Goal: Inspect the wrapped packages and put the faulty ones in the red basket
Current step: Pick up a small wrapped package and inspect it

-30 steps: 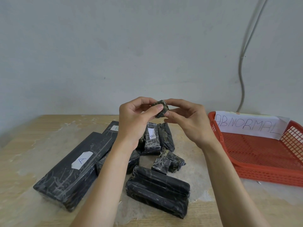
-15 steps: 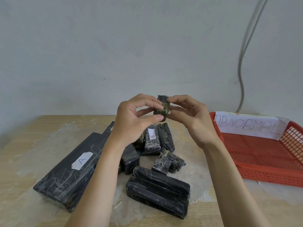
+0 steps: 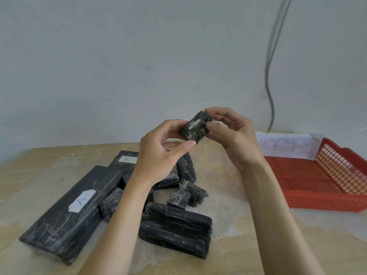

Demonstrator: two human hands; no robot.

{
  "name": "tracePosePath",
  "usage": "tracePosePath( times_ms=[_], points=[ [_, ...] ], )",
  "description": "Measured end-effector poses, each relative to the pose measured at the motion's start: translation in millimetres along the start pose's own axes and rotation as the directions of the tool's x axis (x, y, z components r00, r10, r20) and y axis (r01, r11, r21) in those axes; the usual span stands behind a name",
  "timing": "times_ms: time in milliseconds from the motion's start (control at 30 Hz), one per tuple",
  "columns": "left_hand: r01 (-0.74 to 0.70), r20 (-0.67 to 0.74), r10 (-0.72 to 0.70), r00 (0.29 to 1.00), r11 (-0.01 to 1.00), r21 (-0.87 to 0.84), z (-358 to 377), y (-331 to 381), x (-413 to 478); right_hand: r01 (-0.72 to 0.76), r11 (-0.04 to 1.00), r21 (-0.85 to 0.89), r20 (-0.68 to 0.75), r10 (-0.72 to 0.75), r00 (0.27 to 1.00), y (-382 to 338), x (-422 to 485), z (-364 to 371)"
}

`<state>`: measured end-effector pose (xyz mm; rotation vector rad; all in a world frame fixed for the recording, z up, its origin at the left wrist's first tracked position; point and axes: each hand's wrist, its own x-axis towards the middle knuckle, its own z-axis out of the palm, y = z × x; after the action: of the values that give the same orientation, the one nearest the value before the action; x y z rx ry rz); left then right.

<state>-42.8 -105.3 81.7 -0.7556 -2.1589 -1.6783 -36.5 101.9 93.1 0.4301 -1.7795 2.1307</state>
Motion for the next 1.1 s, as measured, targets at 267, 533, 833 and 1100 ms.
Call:
tracePosePath(
  times_ms=[267,533,833,1100],
  points=[
    [-0.021,0.188,-0.001,0.982,0.993,0.114,61.7,17.8,-5.6,-0.020,0.884,-0.467,0.125,0.089,0.988,-46.0,-33.6,-90.0],
    [0.435,0.287,-0.532,0.797,0.834,0.340,183.8,6.8,28.0,-0.262,0.622,-0.738,-0.300,0.046,0.953,-15.7,-77.9,-202.1],
    [0.643,0.186,-0.616,0.765,0.746,-0.174,253.1,-19.4,12.0,-0.297,0.527,-0.796,-0.297,0.086,0.951,-9.5,-75.6,-240.8],
    [0.586,0.087,-0.599,0.796,0.726,-0.360,267.0,-14.9,-24.0,-0.520,0.439,-0.733,-0.329,0.442,0.835,9.5,-8.2,-224.5]
  ],
)
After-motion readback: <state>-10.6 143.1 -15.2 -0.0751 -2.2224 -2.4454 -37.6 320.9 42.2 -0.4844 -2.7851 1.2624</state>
